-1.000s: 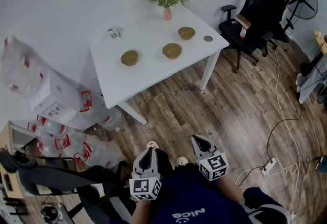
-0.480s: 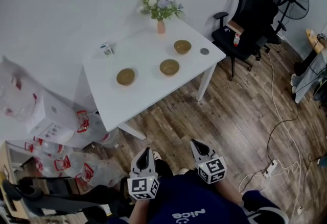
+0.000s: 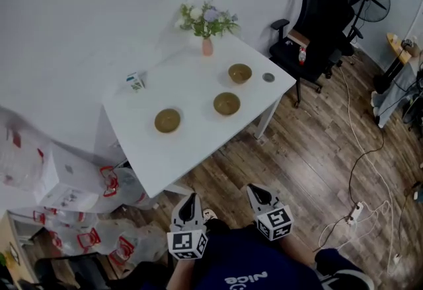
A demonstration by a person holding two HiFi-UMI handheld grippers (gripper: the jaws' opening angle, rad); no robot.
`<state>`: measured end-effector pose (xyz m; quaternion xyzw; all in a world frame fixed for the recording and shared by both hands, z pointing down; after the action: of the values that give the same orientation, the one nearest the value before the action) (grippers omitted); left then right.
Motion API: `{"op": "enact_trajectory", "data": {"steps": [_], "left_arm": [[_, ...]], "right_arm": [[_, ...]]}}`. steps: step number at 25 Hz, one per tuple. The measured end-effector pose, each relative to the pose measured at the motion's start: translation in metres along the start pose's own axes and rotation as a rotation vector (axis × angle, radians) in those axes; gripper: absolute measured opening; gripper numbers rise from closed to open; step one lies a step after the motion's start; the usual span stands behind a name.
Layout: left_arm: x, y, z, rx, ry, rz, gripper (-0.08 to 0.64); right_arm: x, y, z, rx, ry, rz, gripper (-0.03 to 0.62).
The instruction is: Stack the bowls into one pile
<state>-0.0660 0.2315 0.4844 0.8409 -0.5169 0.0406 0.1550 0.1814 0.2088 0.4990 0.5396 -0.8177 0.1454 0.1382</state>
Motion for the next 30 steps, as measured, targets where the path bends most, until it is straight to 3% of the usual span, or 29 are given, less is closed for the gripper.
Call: {"op": "enact_trajectory", "data": {"steps": [13, 20, 26, 30], "left_arm": [[0.007, 0.095, 0.013, 0.005, 0.014, -0.066, 0.026], [0.007, 0.110, 0.015, -0.018, 0.006, -0.060, 0.026], [0.019, 0.109, 0.016, -0.020, 0.004, -0.052, 0.026], [0.033, 0.110, 0.023, -0.029, 0.011, -0.035, 0.026]], "right_arm": [[0.063, 0.068, 0.013, 0.015, -0.011, -0.043, 0.023], [0.072, 0.081, 0.014, -0.008, 0.010, -0.037, 0.023], [0.084, 0.067, 0.016, -0.007, 0.034, -0.048, 0.023], [0.108, 0.055, 0.030, -0.006, 0.035, -0.011, 0.023]]}}
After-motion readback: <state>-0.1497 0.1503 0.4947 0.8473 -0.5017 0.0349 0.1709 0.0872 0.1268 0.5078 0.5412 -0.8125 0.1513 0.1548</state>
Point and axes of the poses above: the fingertips, and each gripper's own axes: x forward along the fingers, y to its left, z out of its top, the point moved 9 cm from there along -x, backward along the fingers, and after that the axes turned 8 degrees about -z, right-handed, at the moved point
